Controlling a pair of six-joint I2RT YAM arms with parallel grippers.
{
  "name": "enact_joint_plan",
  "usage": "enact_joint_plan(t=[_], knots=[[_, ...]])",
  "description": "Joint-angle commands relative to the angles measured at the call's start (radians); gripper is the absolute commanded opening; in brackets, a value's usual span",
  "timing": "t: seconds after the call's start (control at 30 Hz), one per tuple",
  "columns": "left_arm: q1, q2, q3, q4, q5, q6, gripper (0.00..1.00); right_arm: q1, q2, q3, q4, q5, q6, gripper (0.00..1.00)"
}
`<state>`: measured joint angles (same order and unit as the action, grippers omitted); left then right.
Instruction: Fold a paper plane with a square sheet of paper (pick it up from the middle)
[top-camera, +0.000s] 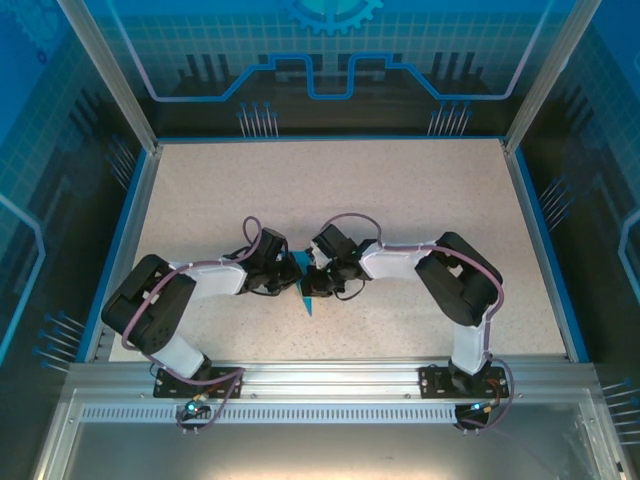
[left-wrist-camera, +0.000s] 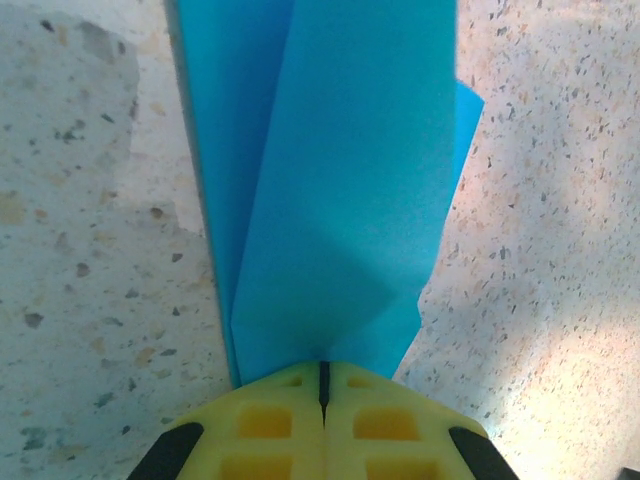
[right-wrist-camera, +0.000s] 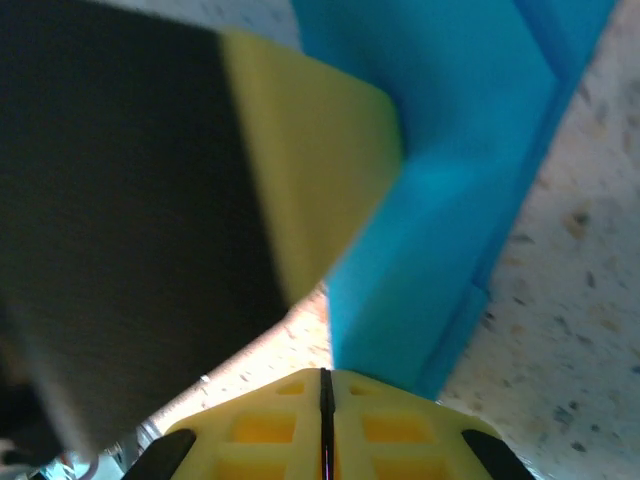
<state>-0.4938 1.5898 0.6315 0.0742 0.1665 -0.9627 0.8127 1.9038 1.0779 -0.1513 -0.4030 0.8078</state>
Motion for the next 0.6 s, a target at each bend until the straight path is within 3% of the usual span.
enact_joint_plan(t=[0.0, 0.57], knots=[[0.005, 0.03, -0.03, -0.027, -0.015, 0.011, 0.06, 0.01, -0.013, 0.031, -0.013, 0.008, -0.005, 0.1], [0.036, 0.019, -0.008, -0.004, 0.013, 0.038, 0.1, 0.015, 0.073, -0.06, -0.097, 0.039, -0.041, 0.09]])
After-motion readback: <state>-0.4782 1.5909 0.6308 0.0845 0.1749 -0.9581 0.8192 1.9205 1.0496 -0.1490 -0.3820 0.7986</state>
